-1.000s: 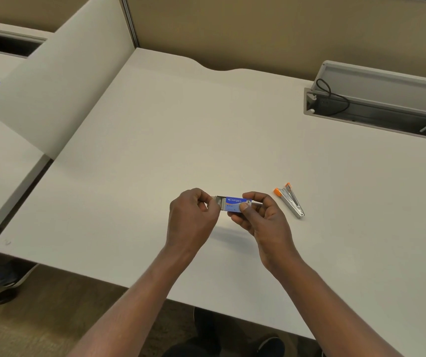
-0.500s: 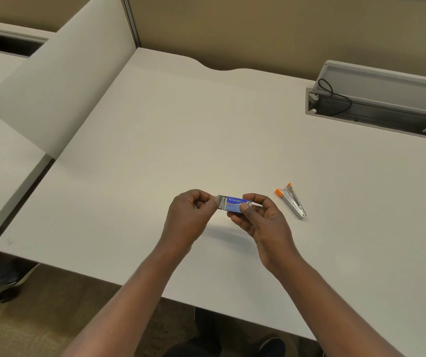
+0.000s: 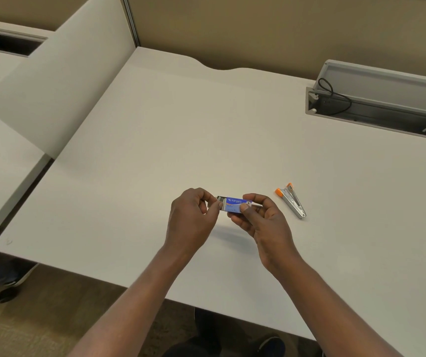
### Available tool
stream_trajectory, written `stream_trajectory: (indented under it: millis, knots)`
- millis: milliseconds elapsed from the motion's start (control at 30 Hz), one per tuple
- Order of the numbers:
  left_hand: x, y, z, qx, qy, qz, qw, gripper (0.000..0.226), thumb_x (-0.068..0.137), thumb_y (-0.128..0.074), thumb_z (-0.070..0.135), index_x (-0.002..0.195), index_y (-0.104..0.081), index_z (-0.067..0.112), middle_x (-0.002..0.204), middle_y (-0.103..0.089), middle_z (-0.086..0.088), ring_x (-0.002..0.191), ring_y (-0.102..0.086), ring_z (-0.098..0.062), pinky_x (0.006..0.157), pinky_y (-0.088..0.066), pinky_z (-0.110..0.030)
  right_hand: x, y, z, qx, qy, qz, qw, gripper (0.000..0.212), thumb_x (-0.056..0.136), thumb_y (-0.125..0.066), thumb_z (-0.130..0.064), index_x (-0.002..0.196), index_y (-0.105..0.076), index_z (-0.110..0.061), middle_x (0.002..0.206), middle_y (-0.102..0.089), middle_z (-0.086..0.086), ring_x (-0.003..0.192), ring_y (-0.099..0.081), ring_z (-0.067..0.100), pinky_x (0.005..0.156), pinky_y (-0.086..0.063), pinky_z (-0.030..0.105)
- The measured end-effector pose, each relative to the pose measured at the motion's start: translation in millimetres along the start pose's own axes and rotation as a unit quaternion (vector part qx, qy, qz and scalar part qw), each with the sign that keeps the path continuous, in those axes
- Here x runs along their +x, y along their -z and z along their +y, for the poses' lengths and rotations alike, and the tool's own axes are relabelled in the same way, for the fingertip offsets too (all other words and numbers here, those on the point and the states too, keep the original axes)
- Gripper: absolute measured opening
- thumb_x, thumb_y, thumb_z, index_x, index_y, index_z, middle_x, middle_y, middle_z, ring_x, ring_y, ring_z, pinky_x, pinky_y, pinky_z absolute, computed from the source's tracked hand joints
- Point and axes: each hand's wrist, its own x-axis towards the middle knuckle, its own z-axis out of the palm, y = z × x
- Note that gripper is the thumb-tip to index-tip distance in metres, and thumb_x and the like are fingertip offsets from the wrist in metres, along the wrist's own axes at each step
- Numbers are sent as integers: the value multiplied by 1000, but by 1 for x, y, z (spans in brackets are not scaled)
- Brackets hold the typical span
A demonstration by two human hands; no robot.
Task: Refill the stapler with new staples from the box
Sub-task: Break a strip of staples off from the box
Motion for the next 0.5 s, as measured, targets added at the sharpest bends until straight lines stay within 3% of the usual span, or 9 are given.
stream_trajectory:
  millis: [500]
  knots:
    - [-1, -1, -3, -32, -50, 37, 998, 14, 88, -73, 10, 75, -70, 16, 63, -53, -1, 60, -47, -16, 54, -35, -18, 0, -1, -2, 21, -12, 0, 1000, 15, 100, -61, -4, 112, -65, -12, 98, -80, 15, 94, -79, 32, 83, -62, 30]
